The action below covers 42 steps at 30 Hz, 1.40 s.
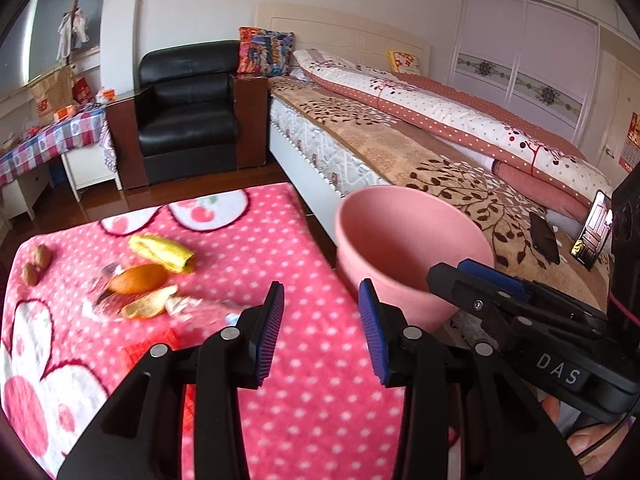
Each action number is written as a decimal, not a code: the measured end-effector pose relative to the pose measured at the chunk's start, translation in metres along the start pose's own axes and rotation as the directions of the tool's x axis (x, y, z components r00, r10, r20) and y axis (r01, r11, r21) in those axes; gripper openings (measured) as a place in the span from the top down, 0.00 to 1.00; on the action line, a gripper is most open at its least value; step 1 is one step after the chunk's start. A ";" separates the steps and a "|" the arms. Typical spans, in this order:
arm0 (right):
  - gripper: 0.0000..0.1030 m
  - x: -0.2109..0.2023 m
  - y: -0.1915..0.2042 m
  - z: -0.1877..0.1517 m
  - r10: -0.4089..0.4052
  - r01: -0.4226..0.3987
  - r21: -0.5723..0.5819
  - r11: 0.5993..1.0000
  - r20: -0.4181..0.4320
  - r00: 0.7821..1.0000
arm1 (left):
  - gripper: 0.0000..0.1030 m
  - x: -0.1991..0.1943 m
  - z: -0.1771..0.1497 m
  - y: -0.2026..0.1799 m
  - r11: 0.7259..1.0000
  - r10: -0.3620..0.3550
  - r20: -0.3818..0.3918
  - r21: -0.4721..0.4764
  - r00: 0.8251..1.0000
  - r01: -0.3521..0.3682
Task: Collect trash
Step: 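Withdraw both open tools from the bucket back over the table, then grasp the red foam net with the left tool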
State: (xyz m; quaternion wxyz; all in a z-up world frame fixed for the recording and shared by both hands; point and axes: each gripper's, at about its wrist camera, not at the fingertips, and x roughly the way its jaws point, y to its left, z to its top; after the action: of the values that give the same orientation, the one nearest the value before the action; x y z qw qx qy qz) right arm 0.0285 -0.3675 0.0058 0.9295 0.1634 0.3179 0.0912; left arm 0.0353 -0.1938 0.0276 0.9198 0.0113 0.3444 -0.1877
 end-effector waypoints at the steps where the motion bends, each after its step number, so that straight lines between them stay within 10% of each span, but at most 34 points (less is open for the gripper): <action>1: 0.60 0.000 0.007 -0.003 0.008 -0.008 -0.009 1.000 -0.007 1.000 | 0.62 -0.005 -0.003 0.006 1.000 0.008 0.000 -0.009 1.000 -0.008; 21: 0.55 0.037 0.100 -0.063 0.120 -0.132 -0.182 0.974 -0.079 0.990 | 0.62 -0.056 -0.081 0.134 0.942 0.142 -0.109 -0.291 0.984 -0.169; 42: 0.55 0.062 0.080 -0.064 0.203 -0.210 -0.058 0.976 -0.112 0.973 | 0.62 0.010 -0.074 0.120 0.945 0.120 -0.242 -0.270 0.963 -0.186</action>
State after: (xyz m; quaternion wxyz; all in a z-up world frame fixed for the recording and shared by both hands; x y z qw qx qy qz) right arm 0.0317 -0.2598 -0.0479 0.9019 0.1581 0.3447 0.2068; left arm 0.0383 -0.0743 -0.0485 0.8789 -0.0759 0.4670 -0.0604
